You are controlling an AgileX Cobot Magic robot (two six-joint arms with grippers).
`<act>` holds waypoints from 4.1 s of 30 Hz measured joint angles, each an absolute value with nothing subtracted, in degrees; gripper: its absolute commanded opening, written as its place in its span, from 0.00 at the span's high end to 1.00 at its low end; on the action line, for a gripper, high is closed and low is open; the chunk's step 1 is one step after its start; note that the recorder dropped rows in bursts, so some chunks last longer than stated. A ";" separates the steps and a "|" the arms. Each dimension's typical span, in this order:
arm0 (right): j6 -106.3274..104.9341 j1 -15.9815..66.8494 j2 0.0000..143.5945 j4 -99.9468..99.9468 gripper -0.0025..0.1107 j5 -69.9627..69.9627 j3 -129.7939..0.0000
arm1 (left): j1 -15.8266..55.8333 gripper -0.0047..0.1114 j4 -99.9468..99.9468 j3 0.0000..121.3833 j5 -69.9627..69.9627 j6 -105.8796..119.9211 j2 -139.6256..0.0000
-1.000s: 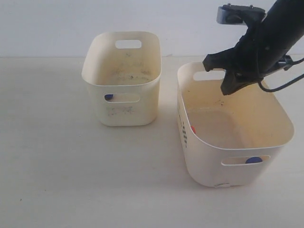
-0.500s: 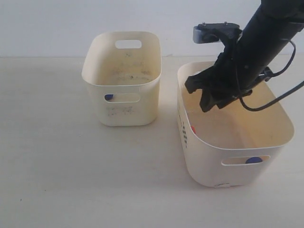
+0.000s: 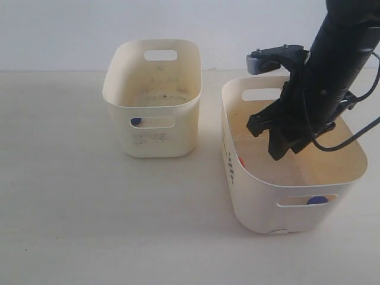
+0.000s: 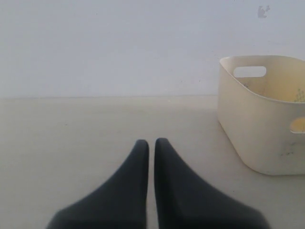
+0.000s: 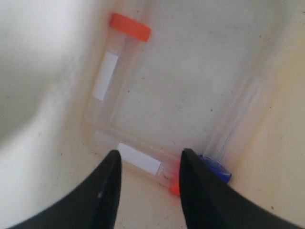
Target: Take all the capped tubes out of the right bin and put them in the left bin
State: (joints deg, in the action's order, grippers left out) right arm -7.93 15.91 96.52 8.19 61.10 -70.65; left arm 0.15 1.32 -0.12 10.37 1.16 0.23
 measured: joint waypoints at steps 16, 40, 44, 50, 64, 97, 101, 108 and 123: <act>-40.73 15.91 97.45 12.16 0.63 56.38 -67.63 | 0.15 0.92 1.32 -0.12 10.37 1.16 0.23; -56.39 15.91 102.18 10.75 0.70 59.03 -69.38 | 0.15 0.92 1.32 -0.12 10.37 1.16 0.23; -53.33 15.91 103.40 10.13 0.72 60.86 -72.42 | 0.15 0.92 1.32 -0.12 10.37 1.16 0.23; -50.65 15.91 107.05 6.64 0.72 63.80 -73.11 | 0.15 0.92 1.32 -0.12 10.37 1.16 0.23; -49.68 15.91 111.32 8.36 0.60 62.25 -73.24 | 0.15 0.92 1.32 -0.12 10.37 1.16 0.23; -71.85 11.28 112.07 12.89 0.45 62.13 -73.16 | 0.15 0.92 1.32 -0.12 10.37 1.16 0.23; -71.95 11.28 112.99 13.38 0.46 60.65 -73.16 | 0.15 0.92 1.32 -0.12 10.37 1.16 0.23; -71.95 11.28 113.87 14.56 0.46 60.26 -73.16 | 0.15 0.92 1.32 -0.12 10.37 1.16 0.23; -71.95 12.83 116.49 15.96 0.45 60.47 -73.07 | 0.15 0.92 1.32 -0.12 10.37 1.16 0.23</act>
